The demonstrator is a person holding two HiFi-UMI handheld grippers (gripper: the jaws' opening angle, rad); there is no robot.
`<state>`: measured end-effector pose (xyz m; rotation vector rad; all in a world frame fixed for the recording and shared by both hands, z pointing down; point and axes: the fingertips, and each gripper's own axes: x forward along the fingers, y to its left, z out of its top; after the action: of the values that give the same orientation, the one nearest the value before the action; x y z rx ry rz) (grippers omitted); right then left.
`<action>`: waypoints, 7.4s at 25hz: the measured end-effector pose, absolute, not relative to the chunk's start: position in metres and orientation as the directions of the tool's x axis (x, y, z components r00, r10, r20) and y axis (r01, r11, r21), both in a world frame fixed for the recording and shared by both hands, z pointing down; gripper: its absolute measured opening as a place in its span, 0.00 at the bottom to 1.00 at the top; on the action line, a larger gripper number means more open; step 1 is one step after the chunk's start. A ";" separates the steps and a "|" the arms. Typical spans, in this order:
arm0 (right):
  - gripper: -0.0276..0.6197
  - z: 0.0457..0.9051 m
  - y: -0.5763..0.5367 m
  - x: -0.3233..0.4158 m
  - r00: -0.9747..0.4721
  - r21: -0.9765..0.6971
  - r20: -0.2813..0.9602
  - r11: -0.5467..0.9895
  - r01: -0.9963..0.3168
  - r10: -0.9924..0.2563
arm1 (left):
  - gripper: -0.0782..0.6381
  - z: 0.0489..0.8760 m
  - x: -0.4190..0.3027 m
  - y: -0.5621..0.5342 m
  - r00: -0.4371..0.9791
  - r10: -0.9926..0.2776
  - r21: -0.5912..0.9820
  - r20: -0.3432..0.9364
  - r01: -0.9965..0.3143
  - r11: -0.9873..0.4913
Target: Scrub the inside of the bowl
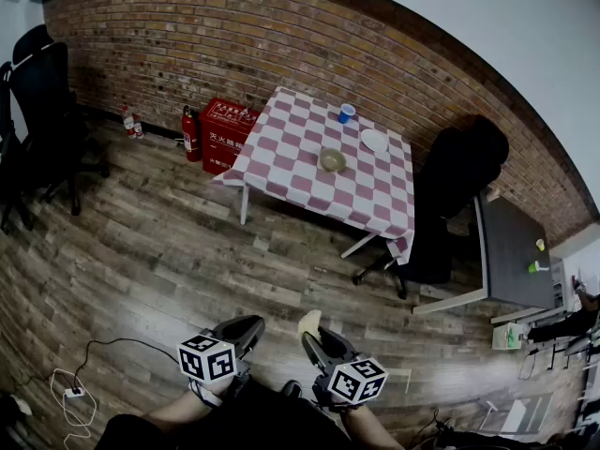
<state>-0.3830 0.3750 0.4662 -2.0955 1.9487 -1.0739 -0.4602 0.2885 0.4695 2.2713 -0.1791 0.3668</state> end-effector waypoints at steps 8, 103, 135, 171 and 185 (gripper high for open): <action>0.28 0.468 0.499 -0.344 -0.089 -0.541 0.386 -0.148 -0.828 -0.918 | 0.18 0.469 -0.419 0.413 0.935 -0.041 0.679 0.352 -0.285 -0.677; 0.28 0.537 -0.003 0.212 -0.243 -0.343 0.624 0.020 -0.939 -0.742 | 0.18 0.530 0.070 -0.061 0.860 -0.218 0.711 0.462 -0.506 -0.488; 0.28 0.629 -0.106 0.146 -0.106 0.285 0.917 0.818 -0.500 -0.384 | 0.18 0.634 0.107 -0.110 0.775 -0.208 0.678 0.597 -0.625 -0.386; 0.28 0.636 -0.098 0.177 -0.015 0.279 0.949 0.864 -0.419 -0.314 | 0.33 0.630 0.103 -0.103 0.807 -0.204 0.714 0.554 -0.587 -0.382; 0.28 0.645 -0.066 0.155 -0.046 0.234 0.962 0.896 -0.379 -0.270 | 0.33 0.642 0.118 -0.091 0.810 -0.144 0.724 0.568 -0.575 -0.380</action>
<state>0.1555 -0.0661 0.6454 -1.3550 4.3523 -0.2493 0.1185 -0.0907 0.6421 1.9342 -0.5394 0.5088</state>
